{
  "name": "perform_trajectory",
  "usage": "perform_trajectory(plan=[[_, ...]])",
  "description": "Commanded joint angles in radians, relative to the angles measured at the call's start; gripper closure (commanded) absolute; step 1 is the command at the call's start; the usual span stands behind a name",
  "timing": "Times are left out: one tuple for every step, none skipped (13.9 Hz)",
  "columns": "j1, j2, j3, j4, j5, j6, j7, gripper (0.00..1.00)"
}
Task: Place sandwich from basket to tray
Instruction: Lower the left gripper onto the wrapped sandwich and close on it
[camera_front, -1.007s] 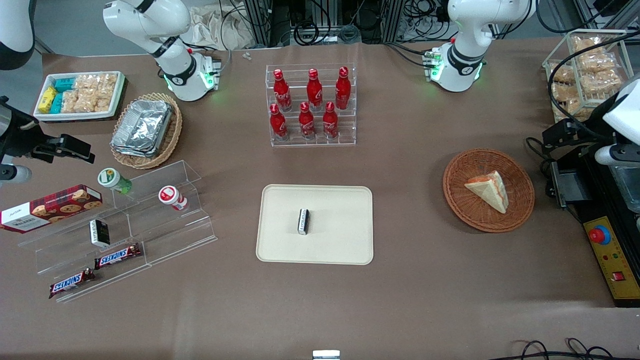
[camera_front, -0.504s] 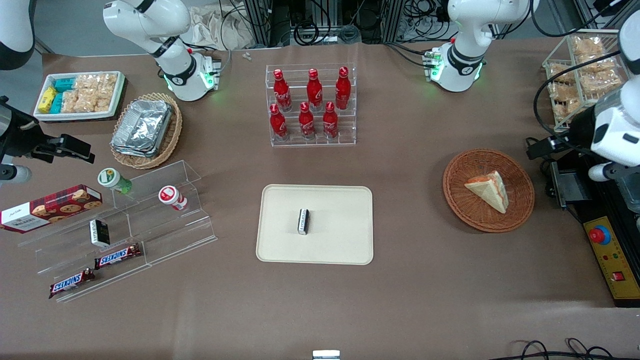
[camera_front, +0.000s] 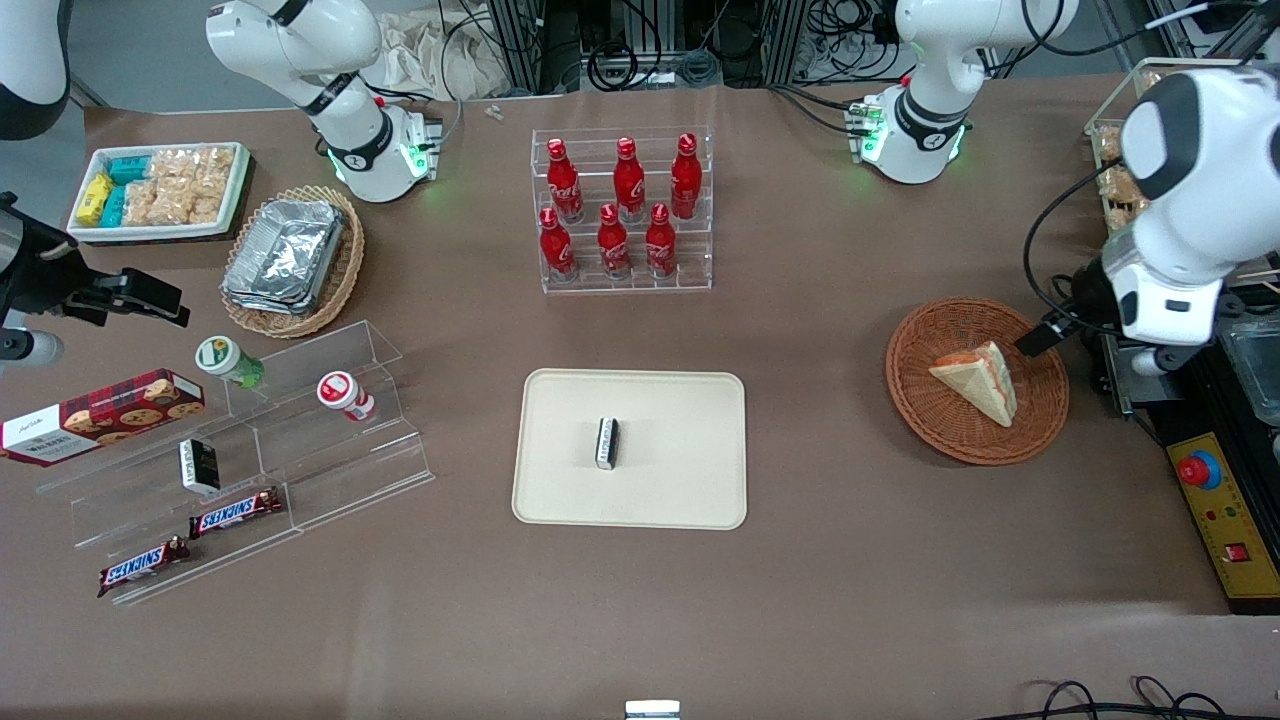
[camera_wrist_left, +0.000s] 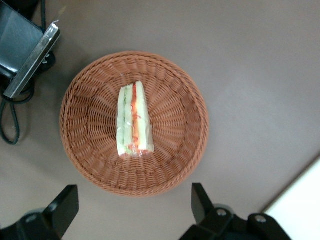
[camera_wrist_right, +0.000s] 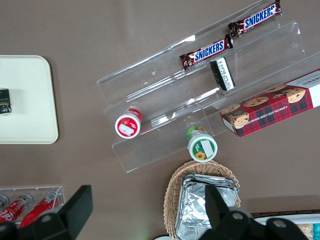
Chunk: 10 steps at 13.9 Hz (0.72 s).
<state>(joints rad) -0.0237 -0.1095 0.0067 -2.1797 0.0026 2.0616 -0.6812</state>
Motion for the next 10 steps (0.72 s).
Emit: perform_trajectory(plan=[[-0.002,-0.024,0.006,-0.113,0.033,0.129,-0.079,0.0],[-0.001,0.016,0.006,-0.12,0.033,0.156,-0.095,0.0],[-0.001,0.052,0.004,-0.121,0.034,0.188,-0.121,0.0],[-0.001,0.076,0.004,-0.126,0.036,0.224,-0.145,0.0],[-0.001,0.097,0.004,-0.14,0.034,0.256,-0.159,0.0],[0.001,0.117,0.006,-0.152,0.034,0.296,-0.162,0.0],[0.001,0.137,0.007,-0.161,0.034,0.331,-0.176,0.0],[0.001,0.158,0.007,-0.164,0.034,0.36,-0.199,0.0],[0.001,0.178,0.007,-0.166,0.034,0.376,-0.217,0.0],[0.001,0.189,0.007,-0.169,0.034,0.385,-0.221,0.0]])
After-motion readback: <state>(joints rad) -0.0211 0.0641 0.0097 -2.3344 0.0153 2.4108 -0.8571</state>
